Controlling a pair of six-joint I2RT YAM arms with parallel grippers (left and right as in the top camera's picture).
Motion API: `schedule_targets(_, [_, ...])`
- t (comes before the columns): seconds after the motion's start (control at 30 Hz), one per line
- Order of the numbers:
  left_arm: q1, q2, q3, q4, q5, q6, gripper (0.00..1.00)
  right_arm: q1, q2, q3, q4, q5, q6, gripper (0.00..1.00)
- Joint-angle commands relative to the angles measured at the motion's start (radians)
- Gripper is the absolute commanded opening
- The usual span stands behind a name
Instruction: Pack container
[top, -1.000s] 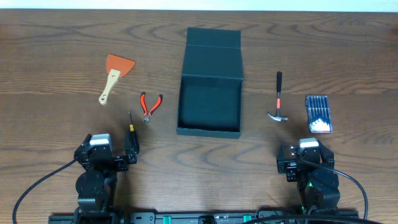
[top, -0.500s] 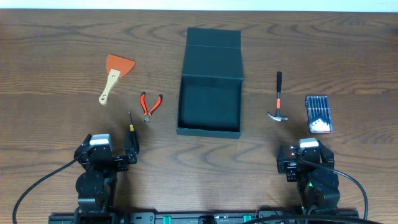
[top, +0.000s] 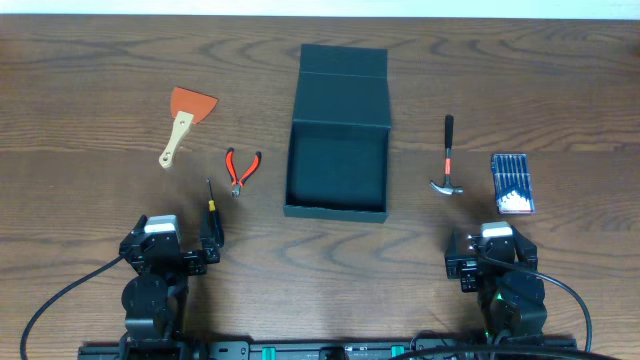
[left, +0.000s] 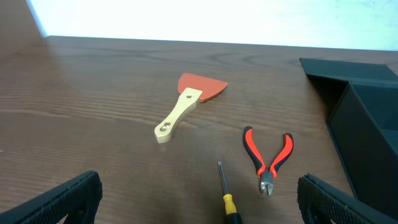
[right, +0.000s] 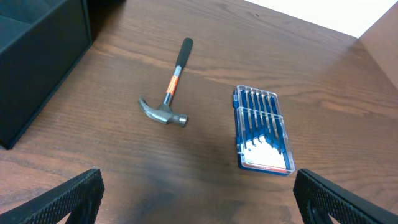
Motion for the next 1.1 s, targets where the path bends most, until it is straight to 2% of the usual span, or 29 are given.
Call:
schedule_targets(0.0, [0.004, -0.006, -0.011, -0.021, -0.001, 0.014, 0.99, 0.005, -0.005, -0.006, 0.0, 0.006, 0.007, 0.99])
schedule_targets(0.53, [0.004, -0.006, -0.011, -0.021, -0.001, 0.014, 0.99, 0.005, -0.005, -0.006, 0.0, 0.008, 0.007, 0.99])
schedule_targets(0.67, [0.004, -0.006, -0.011, -0.021, -0.001, 0.014, 0.98, 0.005, -0.005, -0.006, 0.005, -0.014, 0.008, 0.99])
schedule_targets(0.73, [0.004, -0.006, -0.011, -0.021, -0.001, 0.014, 0.99, 0.005, -0.005, -0.006, 0.008, -0.089, 0.007, 0.99])
schedule_targets(0.9, [0.004, -0.006, -0.011, -0.021, -0.001, 0.014, 0.98, 0.005, -0.005, -0.006, 0.111, -0.119, 0.008, 0.99])
schedule_targets(0.97, [0.004, -0.006, -0.011, -0.021, -0.001, 0.014, 0.99, 0.005, -0.005, -0.006, 0.183, -0.117, 0.054, 0.99])
schedule_targets(1.07, [0.004, -0.006, -0.011, -0.021, -0.001, 0.014, 0.99, 0.005, -0.005, -0.006, 0.291, -0.077, 0.22, 0.99])
